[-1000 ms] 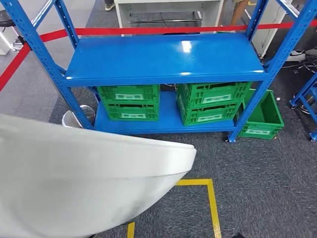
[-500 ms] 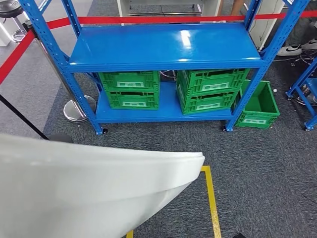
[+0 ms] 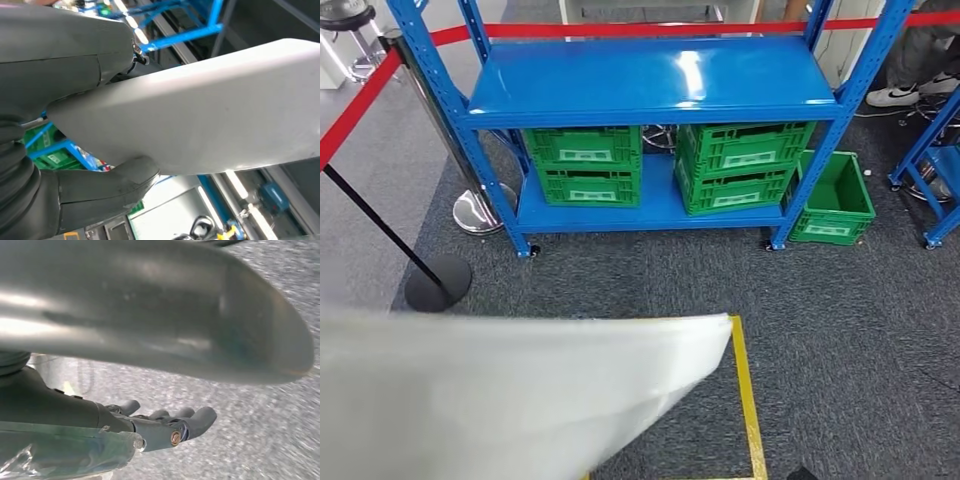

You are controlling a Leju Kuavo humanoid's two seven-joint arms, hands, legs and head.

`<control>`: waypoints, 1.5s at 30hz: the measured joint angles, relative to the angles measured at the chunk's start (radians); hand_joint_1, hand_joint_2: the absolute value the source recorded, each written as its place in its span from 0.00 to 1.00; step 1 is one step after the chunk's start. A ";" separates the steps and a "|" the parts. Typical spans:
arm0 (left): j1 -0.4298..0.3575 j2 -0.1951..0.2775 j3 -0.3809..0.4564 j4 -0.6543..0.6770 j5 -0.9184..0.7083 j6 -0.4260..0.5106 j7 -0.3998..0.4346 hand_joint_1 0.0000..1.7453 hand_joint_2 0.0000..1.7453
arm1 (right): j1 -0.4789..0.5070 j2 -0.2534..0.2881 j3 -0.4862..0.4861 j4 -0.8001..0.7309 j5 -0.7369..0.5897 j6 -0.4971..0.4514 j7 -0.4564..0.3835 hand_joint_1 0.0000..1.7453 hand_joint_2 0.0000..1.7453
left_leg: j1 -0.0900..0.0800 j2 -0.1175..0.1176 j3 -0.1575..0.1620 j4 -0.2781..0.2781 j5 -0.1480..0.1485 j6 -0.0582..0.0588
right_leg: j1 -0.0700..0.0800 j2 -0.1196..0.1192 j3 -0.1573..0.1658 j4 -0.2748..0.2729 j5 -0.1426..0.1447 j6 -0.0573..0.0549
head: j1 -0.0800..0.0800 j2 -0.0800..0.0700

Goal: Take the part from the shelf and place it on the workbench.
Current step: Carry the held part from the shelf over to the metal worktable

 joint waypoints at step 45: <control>0.038 -0.027 -0.010 -0.032 0.029 -0.108 0.008 1.00 1.00 | 0.009 -0.014 -0.266 -0.002 -0.266 -0.071 -0.074 0.00 0.00 | 0.020 -0.058 0.057 0.031 -0.073 -0.013 | -0.004 0.077 -0.111 0.012 0.084 -0.015 | -0.005 0.000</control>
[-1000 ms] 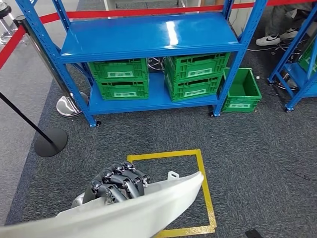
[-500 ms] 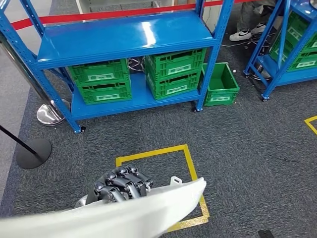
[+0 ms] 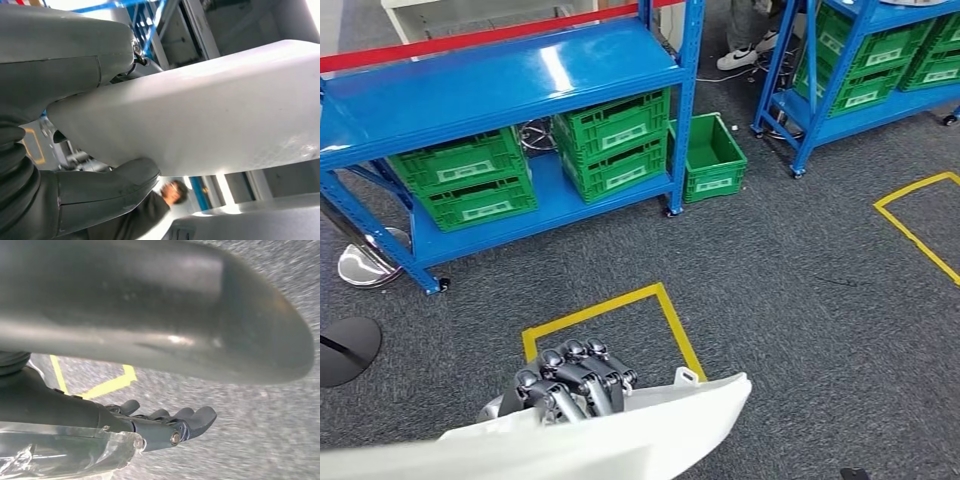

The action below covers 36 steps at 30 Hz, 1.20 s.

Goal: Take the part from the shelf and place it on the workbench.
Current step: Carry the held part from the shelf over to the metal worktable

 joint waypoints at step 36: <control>-0.121 -0.052 -0.079 0.140 -0.032 0.064 0.081 1.00 1.00 | -0.017 0.113 -0.009 0.004 0.024 0.031 -0.038 0.00 0.00 | 0.007 0.032 -0.009 -0.021 0.016 0.016 | 0.000 -0.019 -0.050 0.060 -0.030 0.030 | 0.021 0.000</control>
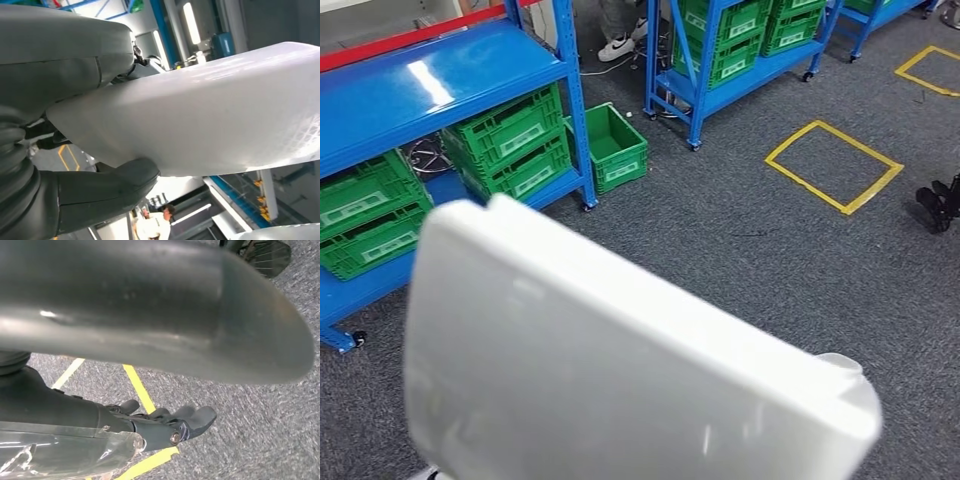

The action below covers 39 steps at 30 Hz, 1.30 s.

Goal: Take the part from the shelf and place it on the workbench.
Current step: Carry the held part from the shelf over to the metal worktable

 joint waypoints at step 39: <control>0.058 -0.014 0.057 0.071 0.066 -0.098 -0.082 1.00 1.00 | 0.037 -0.009 0.027 -0.002 0.032 -0.073 0.153 0.00 0.00 | -0.004 0.084 0.002 0.014 -0.016 -0.008 | 0.002 -0.100 0.030 0.004 0.001 0.008 | 0.006 0.000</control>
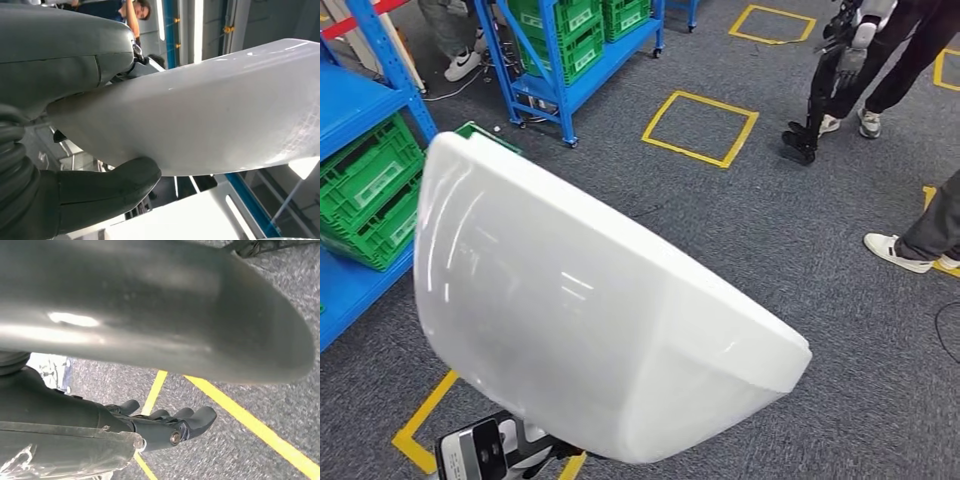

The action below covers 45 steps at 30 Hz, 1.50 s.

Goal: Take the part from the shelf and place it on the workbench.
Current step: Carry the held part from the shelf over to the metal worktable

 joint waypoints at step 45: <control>0.033 -0.041 0.025 0.193 -0.096 -0.054 -0.006 1.00 1.00 | -0.004 -0.088 0.038 -0.003 -0.007 -0.014 -0.023 0.00 0.00 | -0.001 -0.079 -0.091 0.157 -0.033 -0.027 | -0.008 0.108 0.016 -0.053 0.022 -0.040 | -0.013 0.000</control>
